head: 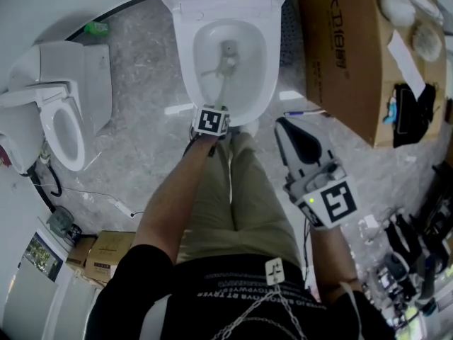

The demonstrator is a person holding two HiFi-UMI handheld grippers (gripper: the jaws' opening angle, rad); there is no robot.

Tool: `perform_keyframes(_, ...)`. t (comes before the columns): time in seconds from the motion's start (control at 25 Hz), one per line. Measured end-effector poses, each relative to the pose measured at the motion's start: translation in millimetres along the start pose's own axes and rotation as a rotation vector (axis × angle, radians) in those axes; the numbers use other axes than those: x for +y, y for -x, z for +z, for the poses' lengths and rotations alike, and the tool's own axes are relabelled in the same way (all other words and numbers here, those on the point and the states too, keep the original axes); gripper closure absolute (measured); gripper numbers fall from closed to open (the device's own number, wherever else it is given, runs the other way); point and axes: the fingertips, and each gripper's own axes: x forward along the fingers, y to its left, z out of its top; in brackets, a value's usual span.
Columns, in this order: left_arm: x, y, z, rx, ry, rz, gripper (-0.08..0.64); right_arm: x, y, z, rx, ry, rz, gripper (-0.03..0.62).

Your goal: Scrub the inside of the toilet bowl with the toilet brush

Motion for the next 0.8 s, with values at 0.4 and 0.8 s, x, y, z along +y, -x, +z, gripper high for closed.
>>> perform_keyframes(0.4,19.7,13.0,16.2,-0.043,0.023,0.061,0.560,10.3,4.3,-0.7,-0.005,0.010,0.015,0.589)
perform_keyframes(0.8,17.7,53.4,44.5,-0.204,-0.112,0.056,0.559,23.6,32.8,23.1,-0.056,0.040,0.008,0.589)
